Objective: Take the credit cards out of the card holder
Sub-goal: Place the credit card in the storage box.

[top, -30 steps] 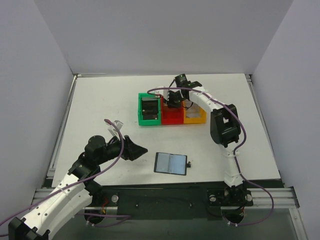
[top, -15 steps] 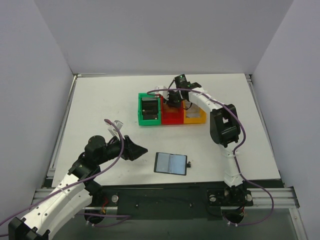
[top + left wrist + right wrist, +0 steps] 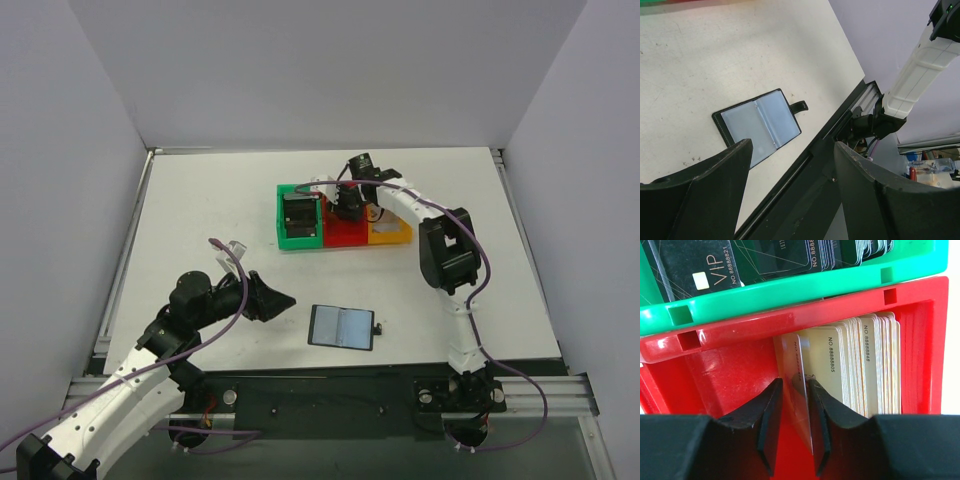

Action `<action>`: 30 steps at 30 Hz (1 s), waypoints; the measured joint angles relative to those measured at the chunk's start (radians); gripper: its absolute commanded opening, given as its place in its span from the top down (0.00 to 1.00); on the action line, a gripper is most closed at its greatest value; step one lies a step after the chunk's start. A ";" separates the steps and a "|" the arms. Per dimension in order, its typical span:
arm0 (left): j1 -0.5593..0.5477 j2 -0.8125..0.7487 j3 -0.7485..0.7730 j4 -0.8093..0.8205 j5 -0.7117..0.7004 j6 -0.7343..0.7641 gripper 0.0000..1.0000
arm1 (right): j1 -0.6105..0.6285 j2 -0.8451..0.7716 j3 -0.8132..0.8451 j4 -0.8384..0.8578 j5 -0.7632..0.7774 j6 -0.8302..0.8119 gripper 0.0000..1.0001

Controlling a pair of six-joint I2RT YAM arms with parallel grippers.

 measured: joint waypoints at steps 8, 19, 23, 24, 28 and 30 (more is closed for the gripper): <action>-0.004 -0.003 0.000 0.000 0.003 0.000 0.24 | 0.000 -0.011 -0.014 0.023 0.022 0.010 0.75; -0.006 -0.011 -0.001 0.000 0.003 0.000 0.24 | -0.001 -0.055 -0.016 0.085 0.071 0.032 0.75; -0.010 -0.011 -0.001 0.000 0.003 0.000 0.23 | -0.001 -0.061 -0.023 0.108 0.085 0.045 0.75; -0.010 -0.011 -0.001 0.000 0.002 0.000 0.24 | -0.001 -0.067 -0.031 0.114 0.089 0.050 0.75; -0.010 -0.013 -0.001 0.000 0.002 0.000 0.23 | -0.001 -0.097 -0.056 0.139 0.105 0.074 0.75; -0.010 -0.017 -0.001 0.000 0.002 0.000 0.23 | -0.001 -0.124 -0.075 0.163 0.113 0.091 0.75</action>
